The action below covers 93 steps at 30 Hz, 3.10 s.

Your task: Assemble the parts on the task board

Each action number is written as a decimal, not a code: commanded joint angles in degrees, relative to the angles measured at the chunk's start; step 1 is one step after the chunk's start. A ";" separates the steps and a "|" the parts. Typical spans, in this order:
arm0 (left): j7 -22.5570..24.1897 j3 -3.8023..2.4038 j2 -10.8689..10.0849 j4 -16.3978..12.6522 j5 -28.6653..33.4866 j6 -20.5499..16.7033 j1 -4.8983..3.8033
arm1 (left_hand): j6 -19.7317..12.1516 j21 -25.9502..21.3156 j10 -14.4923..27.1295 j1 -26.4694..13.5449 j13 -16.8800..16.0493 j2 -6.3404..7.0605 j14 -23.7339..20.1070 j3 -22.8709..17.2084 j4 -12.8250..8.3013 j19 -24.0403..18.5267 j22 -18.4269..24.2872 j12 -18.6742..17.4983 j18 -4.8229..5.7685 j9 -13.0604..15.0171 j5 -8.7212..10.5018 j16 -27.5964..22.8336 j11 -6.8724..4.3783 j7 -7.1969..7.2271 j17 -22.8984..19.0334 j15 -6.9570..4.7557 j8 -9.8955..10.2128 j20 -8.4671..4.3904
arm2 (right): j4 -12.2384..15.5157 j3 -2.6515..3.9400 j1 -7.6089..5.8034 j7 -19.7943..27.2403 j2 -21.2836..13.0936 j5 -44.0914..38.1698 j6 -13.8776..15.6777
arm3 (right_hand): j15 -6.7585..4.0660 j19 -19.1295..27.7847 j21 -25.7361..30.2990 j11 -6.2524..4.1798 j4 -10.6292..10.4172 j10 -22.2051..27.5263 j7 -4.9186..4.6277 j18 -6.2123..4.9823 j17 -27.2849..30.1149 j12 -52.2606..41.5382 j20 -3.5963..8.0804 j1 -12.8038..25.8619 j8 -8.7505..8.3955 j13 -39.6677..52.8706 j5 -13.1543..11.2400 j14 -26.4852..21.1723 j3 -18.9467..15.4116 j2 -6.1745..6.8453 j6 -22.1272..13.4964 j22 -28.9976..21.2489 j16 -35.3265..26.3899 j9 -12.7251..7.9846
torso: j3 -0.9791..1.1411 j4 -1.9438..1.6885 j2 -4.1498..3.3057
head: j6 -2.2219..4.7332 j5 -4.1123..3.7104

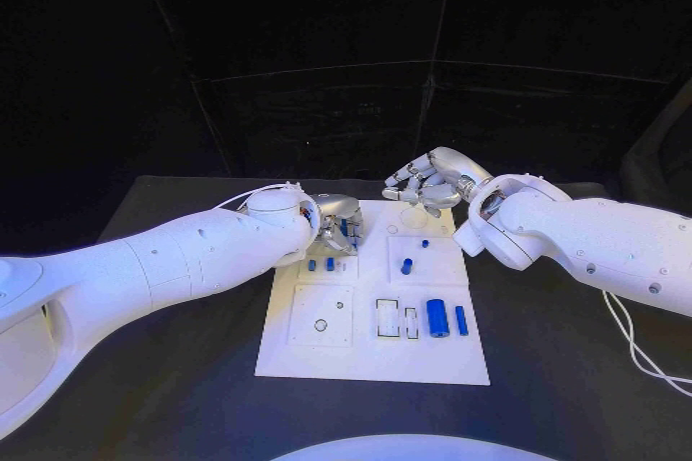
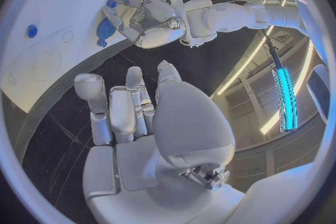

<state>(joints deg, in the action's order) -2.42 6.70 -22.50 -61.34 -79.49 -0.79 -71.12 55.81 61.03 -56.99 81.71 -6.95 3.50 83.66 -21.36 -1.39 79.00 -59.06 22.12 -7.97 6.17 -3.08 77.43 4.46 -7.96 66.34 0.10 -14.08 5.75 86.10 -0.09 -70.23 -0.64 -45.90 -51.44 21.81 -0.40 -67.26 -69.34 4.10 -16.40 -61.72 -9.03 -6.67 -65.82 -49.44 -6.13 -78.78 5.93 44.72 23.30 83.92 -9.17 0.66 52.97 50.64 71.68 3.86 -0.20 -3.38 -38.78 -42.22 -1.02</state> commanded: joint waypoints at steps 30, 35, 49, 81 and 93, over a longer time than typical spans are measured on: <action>5.14 -0.09 -4.30 -4.80 1.84 -10.47 0.49 | 3.17 2.23 -3.51 -1.26 2.06 -0.17 0.41 -5.99 -1.58 0.49 -2.60 -2.59 1.46 -1.07 0.18 1.22 -0.01 -0.12 -0.06 -0.39 1.46 -0.28 | 0.17 0.03 -0.10 0.68 -0.18 0.13 0.28 | 0.17 0.33 0.29 0.05 0.09 0.25 -0.09 -1.12 0.03 0.20 0.09 0.12 0.36 0.02 0.19 -0.06 -0.40 -0.54 -0.47 -0.01 -0.22 0.09 | -0.10 -0.20 0.05 | 0.37 -0.08; 5.20 -0.98 -6.05 -6.80 2.05 -11.56 0.49 | 3.17 2.23 -3.51 -1.26 2.06 -0.17 0.41 -5.99 -1.58 0.49 -2.60 -2.59 1.46 -1.07 0.18 1.22 -0.01 -0.12 -0.06 -0.39 1.46 -0.28 | 0.12 0.03 -0.10 0.75 -0.21 0.13 0.32 | 0.17 0.33 0.29 0.05 0.09 0.25 -0.09 -1.12 0.03 0.20 0.09 0.12 0.36 0.02 0.19 -0.06 -0.40 -0.54 -0.47 -0.01 -0.22 0.09 | -0.05 -0.16 0.05 | 0.43 0.12; 3.02 -3.19 -11.63 -10.38 4.17 -7.22 0.42 | 3.41 2.35 -3.93 -1.84 2.40 0.38 0.46 -6.23 -1.68 0.51 -2.80 -3.22 1.49 -1.24 0.19 1.30 0.03 -0.15 -0.17 -0.38 1.81 -0.29 | 0.07 0.02 -0.09 0.76 -0.42 0.13 0.30 | 0.17 0.31 0.34 0.03 0.10 0.12 -0.07 -1.12 0.04 -0.03 0.09 0.07 0.45 0.18 0.23 -0.06 -0.44 -0.66 -0.40 -0.03 -0.25 0.11 | 0.00 -0.07 0.03 | 0.55 0.36; 0.72 -3.09 -10.66 -6.80 3.31 -1.64 0.72 | 3.42 2.05 -4.09 -2.47 2.66 0.62 0.28 -6.19 -1.50 0.33 -2.58 -3.76 1.44 -1.40 0.20 1.07 0.07 -0.16 -0.78 -0.32 2.17 -0.25 | -0.07 0.02 -0.08 0.85 -0.23 0.12 0.32 | 0.16 0.30 0.39 0.03 0.12 0.17 -0.06 -1.12 0.06 -0.01 0.09 0.02 0.50 0.10 0.25 -0.06 -0.46 -0.74 -0.39 -0.08 -0.28 0.12 | -0.03 0.02 -0.03 | 0.35 0.36; 0.73 -2.62 -10.22 -6.61 3.31 -1.01 0.91 | 3.46 1.89 -4.14 -2.54 2.68 0.63 0.20 -6.18 -1.47 0.26 -2.43 -3.81 1.40 -1.41 0.20 0.94 0.08 -0.17 -1.07 -0.31 2.19 -0.24 | -0.12 0.02 -0.08 0.84 -0.18 0.12 0.28 | 0.16 0.30 0.39 0.03 0.12 0.17 -0.06 -1.12 0.06 -0.01 0.09 0.02 0.50 0.10 0.25 -0.06 -0.46 -0.74 -0.39 -0.08 -0.28 0.12 | -0.02 0.05 -0.01 | 0.24 0.39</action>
<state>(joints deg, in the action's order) -1.64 4.04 -32.82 -67.97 -76.00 -2.61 -70.19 58.85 63.24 -60.61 79.69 -4.35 4.01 83.85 -27.29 -3.08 79.19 -61.54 18.62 -7.12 4.84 -2.86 78.53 4.60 -8.17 65.31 -0.09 -12.19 5.56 85.92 -0.10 -70.22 -0.35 -46.12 -51.43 21.83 -0.40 -67.26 -69.34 4.09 -16.24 -61.72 -9.03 -6.67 -65.83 -49.44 -6.13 -78.78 6.26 44.82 23.30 83.93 -9.34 0.67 52.97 50.61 71.68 3.90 -0.23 -3.34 -38.81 -41.95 -0.60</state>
